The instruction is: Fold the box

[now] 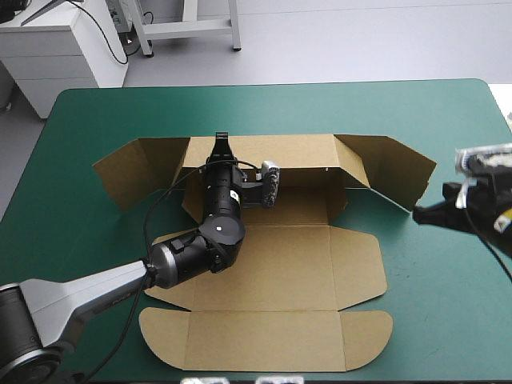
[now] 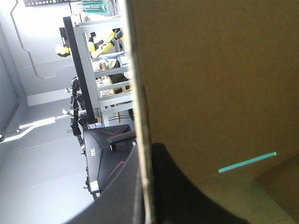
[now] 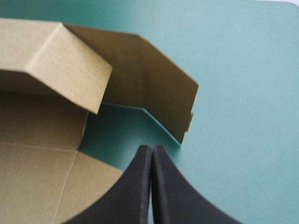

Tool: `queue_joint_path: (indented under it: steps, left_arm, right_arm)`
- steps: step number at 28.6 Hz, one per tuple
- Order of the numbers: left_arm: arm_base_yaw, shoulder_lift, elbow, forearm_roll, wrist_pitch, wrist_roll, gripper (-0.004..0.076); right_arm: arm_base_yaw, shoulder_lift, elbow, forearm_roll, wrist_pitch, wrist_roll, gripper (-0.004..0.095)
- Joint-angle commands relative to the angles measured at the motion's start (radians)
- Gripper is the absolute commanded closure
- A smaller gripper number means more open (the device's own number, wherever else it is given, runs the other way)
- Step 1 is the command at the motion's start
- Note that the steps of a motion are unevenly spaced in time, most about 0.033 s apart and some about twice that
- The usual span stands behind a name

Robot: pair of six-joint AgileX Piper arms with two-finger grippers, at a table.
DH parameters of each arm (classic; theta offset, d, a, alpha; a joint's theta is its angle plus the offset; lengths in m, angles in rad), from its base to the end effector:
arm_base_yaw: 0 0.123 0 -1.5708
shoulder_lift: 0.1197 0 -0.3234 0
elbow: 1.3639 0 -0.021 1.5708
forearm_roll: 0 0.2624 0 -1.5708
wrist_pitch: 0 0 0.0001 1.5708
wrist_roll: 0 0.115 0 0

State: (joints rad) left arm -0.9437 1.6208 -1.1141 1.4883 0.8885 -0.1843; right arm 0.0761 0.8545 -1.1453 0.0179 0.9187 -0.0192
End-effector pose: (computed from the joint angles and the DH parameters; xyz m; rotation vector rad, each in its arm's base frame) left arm 0.2868 -0.2441 0.3178 1.5240 1.3876 1.1087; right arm 0.1524 0.0133 0.4476 -0.0976 2.1096 0.0555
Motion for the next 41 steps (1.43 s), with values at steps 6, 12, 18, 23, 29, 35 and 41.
queue_joint_path:
  steps: [6,12,18,23,29,35,41]
  left_arm:
    - [-0.004,-0.043,-0.016,0.024,0.028,-0.002,0.0732]
    - [-0.004,-0.043,-0.016,0.024,0.028,-0.002,0.0732]
    - [-0.004,-0.043,-0.016,0.024,0.027,-0.002,0.0732]
    - [-0.004,-0.043,-0.016,0.023,0.027,-0.002,0.0732]
    - [-0.004,-0.043,-0.016,0.023,0.027,-0.005,0.0732]
    - [-0.004,-0.043,-0.016,0.023,0.028,-0.005,0.0732]
    - [-0.004,-0.043,-0.016,0.023,0.028,-0.029,0.0732]
  right_arm:
    - [0.001,0.395,-0.428,0.026,0.041,-0.062,0.0928]
    - [0.001,0.658,-0.665,0.070,0.133,-0.097,0.0928]
    - [0.001,0.843,-0.769,0.094,0.137,-0.100,0.0928]
    - [-0.041,0.937,-0.773,0.278,0.147,-0.152,0.0928]
    - [-0.110,0.979,-0.771,0.492,0.253,-0.231,0.0928]
    - [-0.163,0.963,-0.749,0.476,0.333,-0.231,0.0928]
    - [-0.168,0.905,-0.607,0.541,0.333,-0.290,0.0928]
